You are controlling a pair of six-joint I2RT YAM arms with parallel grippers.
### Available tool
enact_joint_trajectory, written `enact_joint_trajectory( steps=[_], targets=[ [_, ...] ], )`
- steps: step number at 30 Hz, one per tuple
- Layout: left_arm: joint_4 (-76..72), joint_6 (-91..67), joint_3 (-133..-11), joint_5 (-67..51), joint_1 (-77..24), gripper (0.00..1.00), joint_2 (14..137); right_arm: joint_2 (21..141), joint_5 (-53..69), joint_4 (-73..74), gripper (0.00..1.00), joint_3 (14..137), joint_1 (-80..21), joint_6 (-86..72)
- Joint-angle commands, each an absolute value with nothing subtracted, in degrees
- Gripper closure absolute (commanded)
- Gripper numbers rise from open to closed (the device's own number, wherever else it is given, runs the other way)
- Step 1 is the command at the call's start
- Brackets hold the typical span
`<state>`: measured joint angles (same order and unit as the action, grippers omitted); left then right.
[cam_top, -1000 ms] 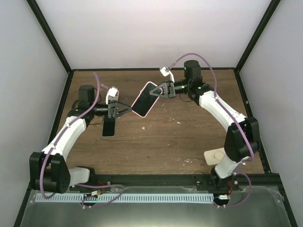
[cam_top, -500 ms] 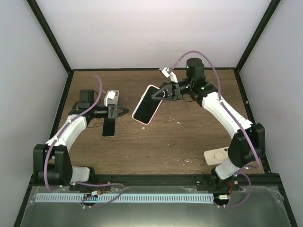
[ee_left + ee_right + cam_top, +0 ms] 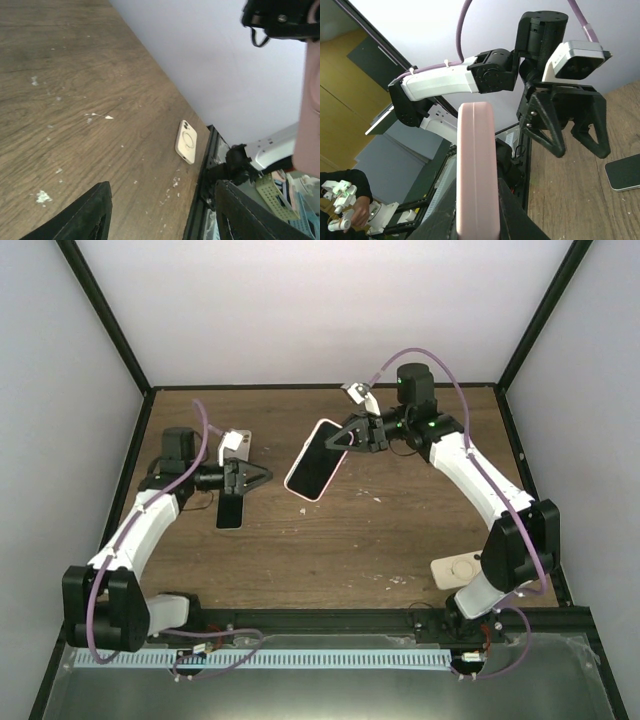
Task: Take the phone out of the phone case
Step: Remove the phone case from the phone.
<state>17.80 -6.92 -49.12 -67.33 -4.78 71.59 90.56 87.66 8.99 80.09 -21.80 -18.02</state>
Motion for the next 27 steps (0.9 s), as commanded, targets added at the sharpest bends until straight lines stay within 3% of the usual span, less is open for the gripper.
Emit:
enact_joint_trajectory(
  steps=[1, 12, 27],
  targets=[
    [18.4, -4.8, -50.4, -71.7, -6.4, 0.41, 67.7, 90.3, 92.2, 10.6, 0.99, 82.2, -21.3, -15.8],
    [22.2, -3.2, -51.5, -78.0, -8.8, 0.33, 64.4, 90.0, 91.6, 13.4, 0.99, 82.1, -21.3, -12.4],
    [16.9, -8.9, -51.3, -78.3, -12.4, 0.36, 64.1, 89.8, 92.0, 13.3, 0.99, 81.4, -21.9, -12.1]
  ],
)
